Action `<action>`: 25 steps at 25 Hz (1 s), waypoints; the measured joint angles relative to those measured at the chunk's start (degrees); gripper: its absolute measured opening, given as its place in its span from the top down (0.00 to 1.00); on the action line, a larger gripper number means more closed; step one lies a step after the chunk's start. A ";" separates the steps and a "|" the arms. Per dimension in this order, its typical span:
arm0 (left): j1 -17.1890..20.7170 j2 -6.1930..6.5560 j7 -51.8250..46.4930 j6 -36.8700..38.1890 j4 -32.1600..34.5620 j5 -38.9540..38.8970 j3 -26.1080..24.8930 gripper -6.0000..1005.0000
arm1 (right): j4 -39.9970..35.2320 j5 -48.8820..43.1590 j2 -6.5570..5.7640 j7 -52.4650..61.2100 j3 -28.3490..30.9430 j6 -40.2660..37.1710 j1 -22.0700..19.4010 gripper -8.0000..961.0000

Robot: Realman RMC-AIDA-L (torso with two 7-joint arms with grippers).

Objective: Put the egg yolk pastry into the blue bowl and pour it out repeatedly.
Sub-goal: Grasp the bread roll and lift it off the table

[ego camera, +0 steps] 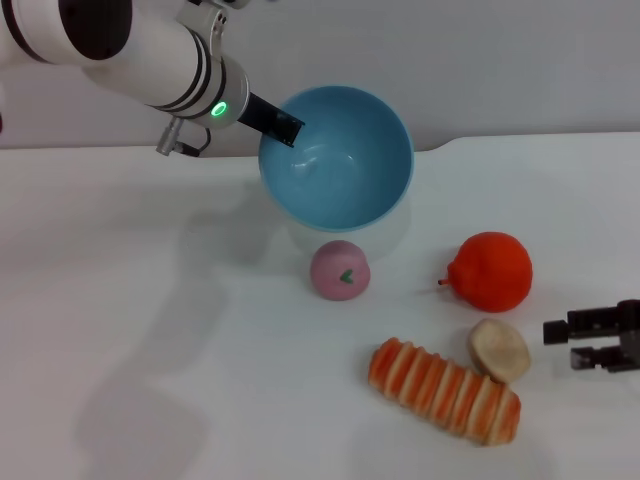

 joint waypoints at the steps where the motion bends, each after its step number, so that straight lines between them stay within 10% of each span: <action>1: 0.00 0.00 0.00 0.00 0.00 0.00 0.00 0.99 | 0.23 -0.01 0.07 0.00 -0.14 1.46 0.01 0.40; 25: -0.30 -0.10 0.00 1.22 1.40 -0.22 0.08 0.99 | 16.57 -0.65 0.42 -3.03 -1.57 20.07 4.90 0.44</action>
